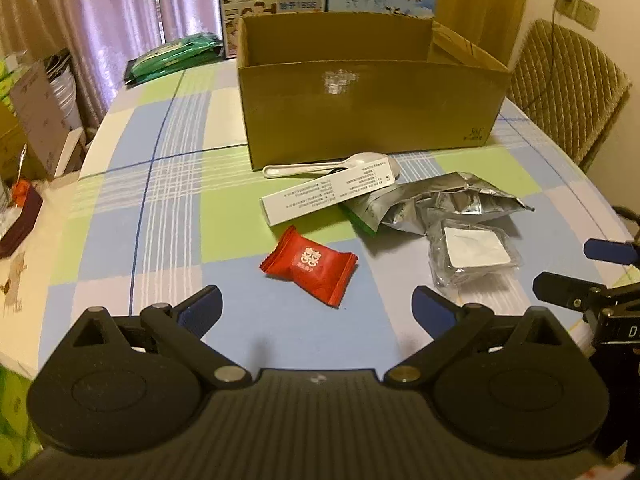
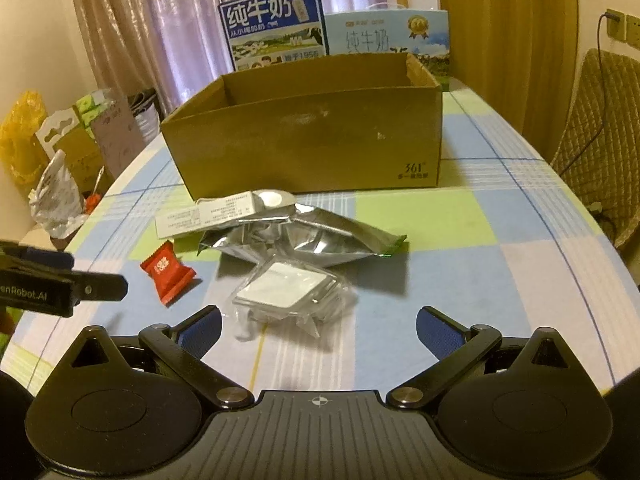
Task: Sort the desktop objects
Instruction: 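Move both tools back toward the red candy and the wrapped white pad, then grasp the red candy with the left tool while the right tool grasps the wrapped white pad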
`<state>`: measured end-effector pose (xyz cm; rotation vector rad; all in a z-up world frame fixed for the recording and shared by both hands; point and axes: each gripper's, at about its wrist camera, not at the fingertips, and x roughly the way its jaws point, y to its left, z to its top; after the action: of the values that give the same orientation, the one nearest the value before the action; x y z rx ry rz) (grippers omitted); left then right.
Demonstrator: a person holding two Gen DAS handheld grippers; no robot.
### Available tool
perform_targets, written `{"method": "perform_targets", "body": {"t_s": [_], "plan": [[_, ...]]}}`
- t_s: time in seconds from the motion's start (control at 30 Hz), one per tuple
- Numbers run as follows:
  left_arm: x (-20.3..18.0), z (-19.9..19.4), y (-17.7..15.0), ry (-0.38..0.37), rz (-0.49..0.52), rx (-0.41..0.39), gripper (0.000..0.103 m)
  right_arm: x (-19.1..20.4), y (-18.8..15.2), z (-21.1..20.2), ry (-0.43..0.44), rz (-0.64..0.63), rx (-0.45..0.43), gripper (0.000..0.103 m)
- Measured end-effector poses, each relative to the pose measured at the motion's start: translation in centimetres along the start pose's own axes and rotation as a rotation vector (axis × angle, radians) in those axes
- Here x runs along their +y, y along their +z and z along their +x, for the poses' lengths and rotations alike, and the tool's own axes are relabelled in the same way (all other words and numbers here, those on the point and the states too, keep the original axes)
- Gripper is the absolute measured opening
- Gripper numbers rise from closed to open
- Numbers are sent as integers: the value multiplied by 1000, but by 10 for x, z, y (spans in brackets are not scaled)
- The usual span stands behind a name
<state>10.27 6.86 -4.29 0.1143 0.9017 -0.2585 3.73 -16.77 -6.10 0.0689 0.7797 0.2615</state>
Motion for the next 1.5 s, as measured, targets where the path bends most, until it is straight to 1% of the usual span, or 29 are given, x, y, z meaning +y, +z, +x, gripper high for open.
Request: {"method": "perform_targets", "body": {"t_s": [0.23,0.4,0.5,0.57,0.7,0.9,1.1,1.17,1.23,1.37,1.43,1.5], "plan": [[1,15,9,-28,106,41,99,7,0,11,11,-14,17,101],[3,26,13,-86,214,64,99,10,-1,22,15,-9,37,101],[6,36,16,-69,282,85,99,12,-1,28,17,-7,50,101],[10,42,19,-75,304,93,99,15,0,34,18,-4,57,101],[16,51,19,-98,316,88,99,22,0,46,12,-13,61,101],[22,66,20,-115,252,87,99,29,1,64,-26,-9,56,101],[20,81,20,-119,294,95,99,31,4,83,-40,14,68,100],[22,84,20,-123,299,94,99,30,6,86,-50,16,67,98],[24,86,20,-137,293,91,99,30,6,89,-49,18,74,88],[25,90,21,-143,290,91,99,27,5,91,-43,9,85,80],[24,91,22,-150,290,88,98,26,5,89,-44,-8,85,73],[22,93,22,-159,299,88,97,25,5,86,-41,-12,89,70]]}}
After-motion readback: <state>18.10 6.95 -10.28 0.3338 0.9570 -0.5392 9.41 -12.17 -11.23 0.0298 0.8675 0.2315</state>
